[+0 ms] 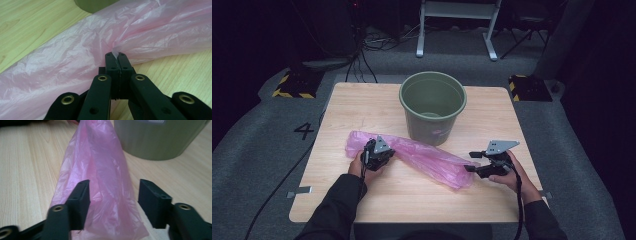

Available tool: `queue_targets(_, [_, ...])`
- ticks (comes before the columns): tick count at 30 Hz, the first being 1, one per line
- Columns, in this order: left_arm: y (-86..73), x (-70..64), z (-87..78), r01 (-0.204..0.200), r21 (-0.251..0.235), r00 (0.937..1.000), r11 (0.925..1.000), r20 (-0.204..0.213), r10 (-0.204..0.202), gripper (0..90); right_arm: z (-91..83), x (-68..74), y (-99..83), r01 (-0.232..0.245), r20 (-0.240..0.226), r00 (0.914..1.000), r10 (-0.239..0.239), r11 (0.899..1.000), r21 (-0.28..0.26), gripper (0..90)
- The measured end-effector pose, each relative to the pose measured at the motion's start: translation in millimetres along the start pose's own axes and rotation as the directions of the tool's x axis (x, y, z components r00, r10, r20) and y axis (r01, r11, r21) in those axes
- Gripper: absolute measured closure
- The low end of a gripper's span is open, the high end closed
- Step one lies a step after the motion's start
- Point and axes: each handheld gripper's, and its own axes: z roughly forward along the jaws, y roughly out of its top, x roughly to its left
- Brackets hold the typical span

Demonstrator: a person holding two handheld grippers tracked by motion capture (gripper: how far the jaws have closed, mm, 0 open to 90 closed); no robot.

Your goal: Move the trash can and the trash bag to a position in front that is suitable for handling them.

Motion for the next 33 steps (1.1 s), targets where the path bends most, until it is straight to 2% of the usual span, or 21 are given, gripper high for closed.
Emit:
queue_targets(1, [0.0,0.0,0.0,0.000,0.000,1.0000,1.0000,0.000,0.000,89.4,0.0,0.0,0.0,0.000,0.000,1.0000,0.000,1.000,0.000,45.9])
queue_targets(3, [-0.9,0.1,0.5,-0.004,0.004,0.9999,1.0000,0.017,0.003,89.5,-5.7,-3.3,4.6,-0.009,0.025,0.9996,0.010,0.999,-0.035,49.8])
queue_targets(6, [-0.3,-1.5,1.2,-0.016,0.006,0.9998,0.9999,0.014,0.016,89.5,-9.1,-6.2,7.7,-0.017,0.033,0.9993,0.019,0.998,-0.058,50.3])
queue_targets(9, [-0.1,-2.8,1.7,-0.019,0.006,0.9996,0.9998,0.021,0.019,89.5,-8.9,-7.3,8.9,-0.033,0.057,0.9977,0.036,0.998,-0.051,49.5])
queue_targets(10, [0.5,-4.3,2.4,-0.026,0.011,0.9993,0.9996,0.028,0.026,89.4,-4.4,-9.4,9.9,-0.047,0.103,0.9935,0.050,0.999,-0.025,46.8])
queue_targets(13, [2.2,-8.1,4.2,-0.039,0.008,0.9984,0.9992,0.040,0.039,89.4,5.3,-13.8,11.3,-0.073,0.104,0.9917,0.075,0.997,-0.020,46.0])
queue_targets(18, [6.5,-16.1,10.4,-0.075,0.007,0.9953,0.9971,0.062,0.075,89.4,27.3,-14.8,11.5,-0.048,0.068,0.9967,0.044,0.997,0.058,48.4])
queue_targets(21, [8.5,-19.6,12.6,-0.090,0.007,0.9940,0.9959,0.062,0.089,89.3,39.5,-13.5,6.4,-0.033,0.017,0.9994,0.031,0.992,0.124,52.2])
queue_targets(23, [8.8,-20.2,12.9,-0.090,0.007,0.9940,0.9959,0.064,0.089,89.3,42.6,-12.8,4.6,-0.027,0.007,0.9996,0.027,0.989,0.142,53.3])
queue_targets(24, [8.9,-20.1,13.2,-0.088,0.005,0.9942,0.9961,0.061,0.088,89.3,47.6,-10.9,2.4,-0.025,-0.029,0.9991,0.031,0.985,0.172,56.1])
queue_targets(29, [8.5,-17.7,12.1,-0.071,0.004,0.9967,0.9975,0.040,0.071,87.9,54.7,-1.2,0.2,0.022,-0.073,0.9973,-0.007,0.978,0.207,59.1])
queue_targets(33, [7.5,-14.2,10.1,-0.044,-0.009,0.9990,0.9990,0.006,0.044,80.5,56.7,6.9,2.0,0.048,-0.106,0.9940,-0.026,0.977,0.209,60.2])
